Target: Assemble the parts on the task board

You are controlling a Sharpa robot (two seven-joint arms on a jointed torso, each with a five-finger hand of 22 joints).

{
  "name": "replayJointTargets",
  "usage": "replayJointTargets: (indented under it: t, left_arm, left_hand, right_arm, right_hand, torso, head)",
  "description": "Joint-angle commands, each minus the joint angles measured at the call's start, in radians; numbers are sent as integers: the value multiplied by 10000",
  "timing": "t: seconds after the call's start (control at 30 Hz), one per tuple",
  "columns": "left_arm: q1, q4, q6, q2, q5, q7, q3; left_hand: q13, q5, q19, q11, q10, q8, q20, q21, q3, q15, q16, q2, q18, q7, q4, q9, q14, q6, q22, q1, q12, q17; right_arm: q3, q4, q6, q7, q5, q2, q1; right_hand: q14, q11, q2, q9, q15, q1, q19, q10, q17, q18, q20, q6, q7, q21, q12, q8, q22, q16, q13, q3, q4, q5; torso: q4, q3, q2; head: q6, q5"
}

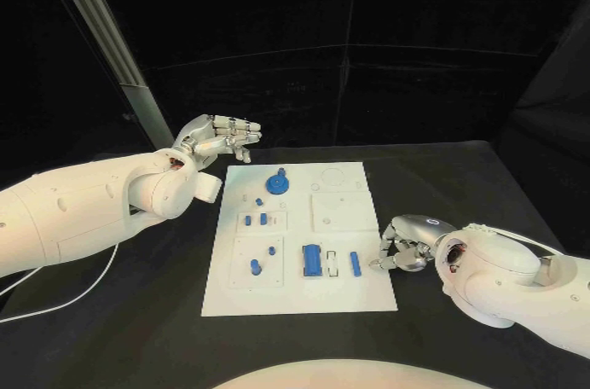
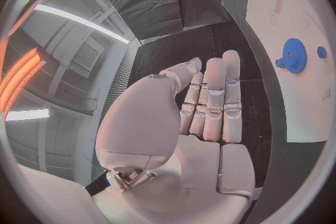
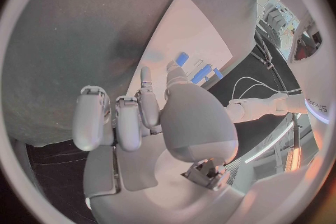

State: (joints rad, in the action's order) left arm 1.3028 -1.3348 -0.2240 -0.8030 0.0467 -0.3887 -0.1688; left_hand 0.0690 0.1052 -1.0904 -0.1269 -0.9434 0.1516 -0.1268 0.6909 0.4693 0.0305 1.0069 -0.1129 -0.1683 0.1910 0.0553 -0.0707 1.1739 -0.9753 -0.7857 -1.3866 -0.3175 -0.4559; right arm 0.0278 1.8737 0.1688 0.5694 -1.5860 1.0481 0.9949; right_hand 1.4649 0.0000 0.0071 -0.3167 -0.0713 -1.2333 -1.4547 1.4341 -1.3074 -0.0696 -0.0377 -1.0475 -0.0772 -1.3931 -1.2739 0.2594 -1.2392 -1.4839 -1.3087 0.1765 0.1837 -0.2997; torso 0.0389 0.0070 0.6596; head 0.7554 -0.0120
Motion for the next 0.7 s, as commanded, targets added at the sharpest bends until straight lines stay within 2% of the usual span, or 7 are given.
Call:
replayJointTargets:
  t: [0.03,0.17,0.23,0.43,0.5,0.7]
  left_arm:
    - [12,4,138,-5,-18,-59,3]
    - [11,5,152,-3,-18,-52,0]
    - [11,3,154,-8,-18,-51,-2]
    - [11,5,151,-30,-18,-52,-6]
    - [9,7,156,-28,-18,-53,-8]
    - [2,12,166,-20,-18,-49,-11]
  left_hand:
    - [-8,-6,22,-10,91,50,-63,-21,-30,45,64,4,-156,-6,-9,-2,-37,59,11,95,-48,9]
    - [-8,-6,22,-10,91,50,-63,-21,-30,45,64,4,-156,-6,-9,-2,-37,59,11,95,-48,9]
    - [-8,-6,22,-10,91,50,-63,-21,-30,45,64,4,-156,-6,-9,-2,-37,59,11,95,-48,9]
    - [-8,-6,22,-10,91,50,-63,-21,-30,45,64,4,-156,-6,-9,-2,-37,59,11,95,-48,9]
    - [-8,-6,22,-10,91,50,-63,-21,-30,45,64,4,-156,-6,-9,-2,-37,59,11,95,-48,9]
    - [-8,-6,22,-10,91,50,-63,-21,-30,45,64,4,-156,-6,-9,-2,-37,59,11,95,-48,9]
  right_arm:
    - [-2,-27,-227,135,-389,-163,6]
    - [-2,-36,-55,84,-403,-312,3]
    - [-2,-25,91,57,-407,-338,2]
    - [-3,60,563,-68,-436,-317,1]
    - [-3,135,799,-140,-434,-315,1]
    - [-3,237,1091,-219,-257,-381,1]
  right_hand:
    - [744,-12,26,-17,21,-87,11,-28,-1228,21,-8,-108,5,45,67,50,11,36,-318,53,7,27]
    - [743,-12,21,-19,19,-84,14,-29,-1221,19,-7,-112,5,50,69,52,19,41,-316,63,9,34]
    - [743,-13,20,-21,19,-81,13,-24,-1223,19,-6,-115,5,50,61,53,18,41,-323,68,12,37]
    - [747,-13,20,-22,18,-77,10,-19,-1238,21,-5,-118,5,45,49,54,8,31,-332,74,16,37]
    - [749,-13,19,-23,17,-72,7,-15,-1248,23,-3,-118,5,41,42,53,0,25,-337,82,20,33]
    - [752,-16,32,-37,11,13,4,-7,-1250,23,12,-112,6,47,39,41,3,28,-343,174,105,-10]
  torso:
    - [6,4,1]
    - [-4,10,0]
    - [-11,1,-3]
    - [21,-2,-19]
    - [14,0,-14]
    - [8,4,-18]
  head:
    - [12,5]
    - [33,1]
    - [38,-6]
    - [32,-39]
    - [17,-40]
    - [15,-26]
